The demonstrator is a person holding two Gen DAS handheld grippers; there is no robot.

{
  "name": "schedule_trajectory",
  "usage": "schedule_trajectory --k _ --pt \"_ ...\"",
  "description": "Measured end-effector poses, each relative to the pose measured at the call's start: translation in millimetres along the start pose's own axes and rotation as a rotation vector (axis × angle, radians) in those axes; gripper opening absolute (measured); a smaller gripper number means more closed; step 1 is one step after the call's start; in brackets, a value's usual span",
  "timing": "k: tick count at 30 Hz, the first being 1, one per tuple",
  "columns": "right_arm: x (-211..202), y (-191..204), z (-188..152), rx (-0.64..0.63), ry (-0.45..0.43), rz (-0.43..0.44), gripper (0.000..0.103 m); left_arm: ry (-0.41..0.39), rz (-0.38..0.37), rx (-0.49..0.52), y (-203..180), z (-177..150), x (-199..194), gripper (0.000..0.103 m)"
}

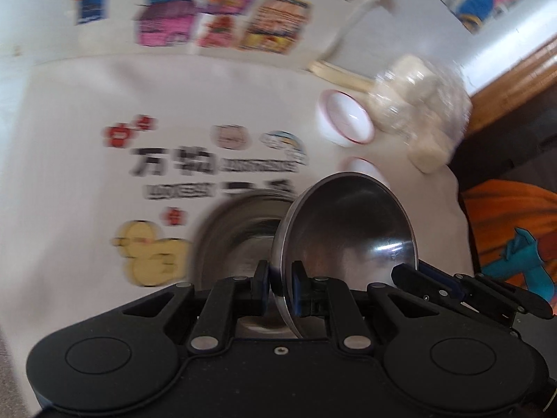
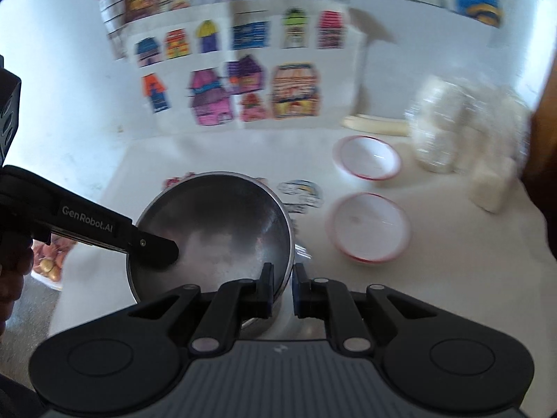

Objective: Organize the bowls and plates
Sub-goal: 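Lift the steel bowl with both grippers and carry it beside the plate stack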

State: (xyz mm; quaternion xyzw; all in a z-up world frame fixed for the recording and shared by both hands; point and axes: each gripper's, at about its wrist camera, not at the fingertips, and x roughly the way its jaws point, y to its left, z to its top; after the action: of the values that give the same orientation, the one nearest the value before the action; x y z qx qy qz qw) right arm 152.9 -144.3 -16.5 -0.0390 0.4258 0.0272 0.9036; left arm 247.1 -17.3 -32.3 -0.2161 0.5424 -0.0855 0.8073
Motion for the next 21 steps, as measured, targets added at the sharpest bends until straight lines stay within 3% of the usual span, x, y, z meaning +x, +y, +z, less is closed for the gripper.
schedule_trajectory --k 6,12,21 --pt "-6.2 -83.0 -17.7 0.024 0.028 0.005 0.012 0.026 -0.009 -0.001 -68.8 -9.7 36.9 0.013" --pt "2.4 -153.6 -27.2 -0.034 0.066 0.062 0.012 0.039 0.036 -0.089 -112.4 -37.5 70.3 0.014" --pt "19.6 -178.7 -37.5 -0.139 0.140 0.194 0.012 0.075 0.147 -0.182 -121.9 -60.0 83.0 0.014"
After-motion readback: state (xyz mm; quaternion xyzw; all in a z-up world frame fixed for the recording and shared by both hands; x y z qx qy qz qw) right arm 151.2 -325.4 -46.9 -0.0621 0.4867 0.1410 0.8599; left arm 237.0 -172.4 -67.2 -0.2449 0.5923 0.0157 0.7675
